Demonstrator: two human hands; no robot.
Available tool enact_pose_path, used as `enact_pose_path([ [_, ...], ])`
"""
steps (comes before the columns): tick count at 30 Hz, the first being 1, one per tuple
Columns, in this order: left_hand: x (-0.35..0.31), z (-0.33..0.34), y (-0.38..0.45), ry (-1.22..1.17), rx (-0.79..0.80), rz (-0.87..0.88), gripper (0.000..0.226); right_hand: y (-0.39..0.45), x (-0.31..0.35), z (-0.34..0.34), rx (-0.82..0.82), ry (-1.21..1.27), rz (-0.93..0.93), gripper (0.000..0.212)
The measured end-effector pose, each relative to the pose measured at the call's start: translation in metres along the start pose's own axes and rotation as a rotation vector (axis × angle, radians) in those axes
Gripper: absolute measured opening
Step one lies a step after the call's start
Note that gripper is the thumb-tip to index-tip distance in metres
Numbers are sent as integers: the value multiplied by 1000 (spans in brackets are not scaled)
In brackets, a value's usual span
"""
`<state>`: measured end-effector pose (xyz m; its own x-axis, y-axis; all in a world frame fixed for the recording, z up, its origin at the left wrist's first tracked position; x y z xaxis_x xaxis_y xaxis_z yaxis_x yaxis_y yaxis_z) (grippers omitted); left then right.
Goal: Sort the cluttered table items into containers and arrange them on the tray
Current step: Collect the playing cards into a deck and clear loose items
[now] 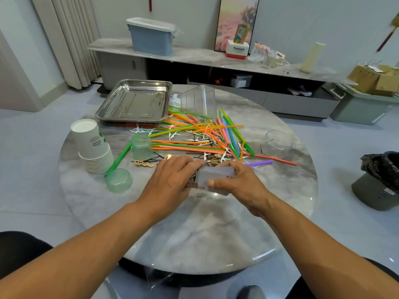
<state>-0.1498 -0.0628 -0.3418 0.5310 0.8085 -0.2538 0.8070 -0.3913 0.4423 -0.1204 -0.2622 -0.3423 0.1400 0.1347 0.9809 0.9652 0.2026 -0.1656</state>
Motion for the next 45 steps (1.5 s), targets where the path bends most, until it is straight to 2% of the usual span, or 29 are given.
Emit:
enact_pose_path([
  [2,-2,5,-6,32,44,42,71,-2,-15,1,14,-78,38,37],
  [6,-5,17,-17,60,148,70,75,-7,-35,2,72,-134,82,35],
  [11,2,26,-23,-32,280,-17,89,-8,-38,4,52,-374,-5,32],
  [14,5,22,-18,-79,245,-116,95,-8,-38,8,96,-608,-55,29],
  [16,5,19,-16,-57,232,-178,87,-8,-36,9,94,-716,-83,28],
  [19,6,17,-16,-57,231,-222,56,-10,-33,13,92,-888,-178,29],
  [22,4,13,-14,-123,226,-256,39,-15,-31,15,101,-982,-250,41],
  [25,3,12,-11,-150,221,-281,33,-16,-28,17,99,-1068,-319,49],
  [29,3,13,-10,-139,239,-296,32,-20,-21,27,110,-1316,-477,37],
  [32,7,13,-7,-198,252,-327,34,-22,-24,31,101,-1450,-412,42],
  [34,9,13,-7,-194,242,-332,35,-23,-27,32,110,-1492,-348,42],
  [38,12,17,-12,-35,268,-367,41,-23,-27,32,186,-1455,-291,35],
  [45,11,11,-12,-193,309,-399,31,-21,-26,29,222,-1443,-304,32],
])
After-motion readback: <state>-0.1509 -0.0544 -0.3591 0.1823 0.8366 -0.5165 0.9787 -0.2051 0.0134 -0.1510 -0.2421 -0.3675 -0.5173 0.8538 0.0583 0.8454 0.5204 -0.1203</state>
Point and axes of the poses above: each hand's wrist, its own y-axis towards the middle knuckle, its own z-axis out of the palm, x = y × z, the point moved 3 cm from there along y, towards the middle knuckle, and after that the axes turned 2 degrees about z, right-handed, at the moved point
